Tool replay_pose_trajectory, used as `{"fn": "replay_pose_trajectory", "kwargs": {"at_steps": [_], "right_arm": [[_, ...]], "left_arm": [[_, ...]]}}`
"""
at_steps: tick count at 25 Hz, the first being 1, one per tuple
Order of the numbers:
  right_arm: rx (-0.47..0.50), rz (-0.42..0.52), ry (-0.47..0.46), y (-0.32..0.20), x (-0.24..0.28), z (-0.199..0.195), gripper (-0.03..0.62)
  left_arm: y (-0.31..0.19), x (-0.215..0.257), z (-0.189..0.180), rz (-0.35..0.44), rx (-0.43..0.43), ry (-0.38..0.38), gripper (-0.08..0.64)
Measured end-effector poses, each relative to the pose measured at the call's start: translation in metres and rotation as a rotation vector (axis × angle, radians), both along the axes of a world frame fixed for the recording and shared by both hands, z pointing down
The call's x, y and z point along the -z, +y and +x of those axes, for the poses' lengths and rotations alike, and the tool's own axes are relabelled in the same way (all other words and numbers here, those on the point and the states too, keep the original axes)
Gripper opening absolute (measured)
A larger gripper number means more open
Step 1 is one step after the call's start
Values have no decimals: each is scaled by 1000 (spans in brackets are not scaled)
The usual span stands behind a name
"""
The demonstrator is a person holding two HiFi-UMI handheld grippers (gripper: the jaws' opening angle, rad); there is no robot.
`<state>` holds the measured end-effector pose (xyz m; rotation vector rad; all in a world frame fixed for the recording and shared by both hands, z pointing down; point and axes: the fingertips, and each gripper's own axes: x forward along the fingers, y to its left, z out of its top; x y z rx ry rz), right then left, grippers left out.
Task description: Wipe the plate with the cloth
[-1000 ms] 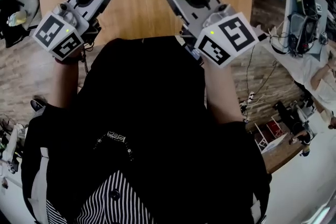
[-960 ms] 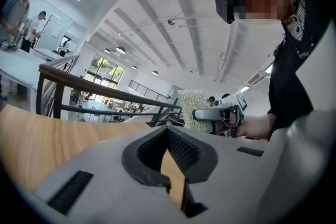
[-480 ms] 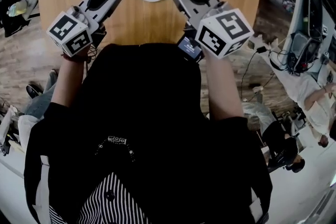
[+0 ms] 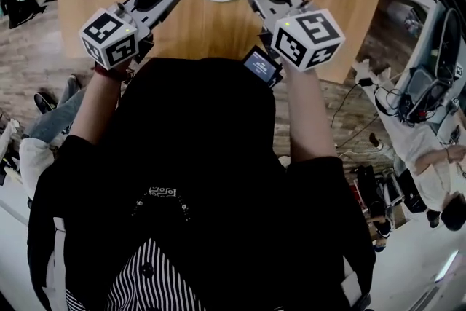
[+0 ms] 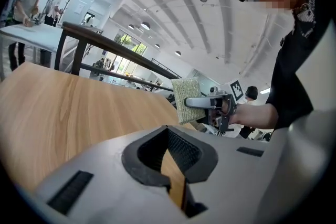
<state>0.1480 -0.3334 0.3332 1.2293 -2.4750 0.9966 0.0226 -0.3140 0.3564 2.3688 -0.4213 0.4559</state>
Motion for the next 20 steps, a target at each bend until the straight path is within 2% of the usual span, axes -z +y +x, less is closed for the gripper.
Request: {"fn": "replay_pose_trajectory", "kwargs": {"at_steps": [7, 20], "right_arm": [[21, -58, -4, 1, -37, 1, 60], [95, -159, 44, 10, -93, -6, 60]], "left_arm": [[-1, -34, 1, -20, -24, -80, 0], [0, -97, 18, -35, -139, -220, -2]]}}
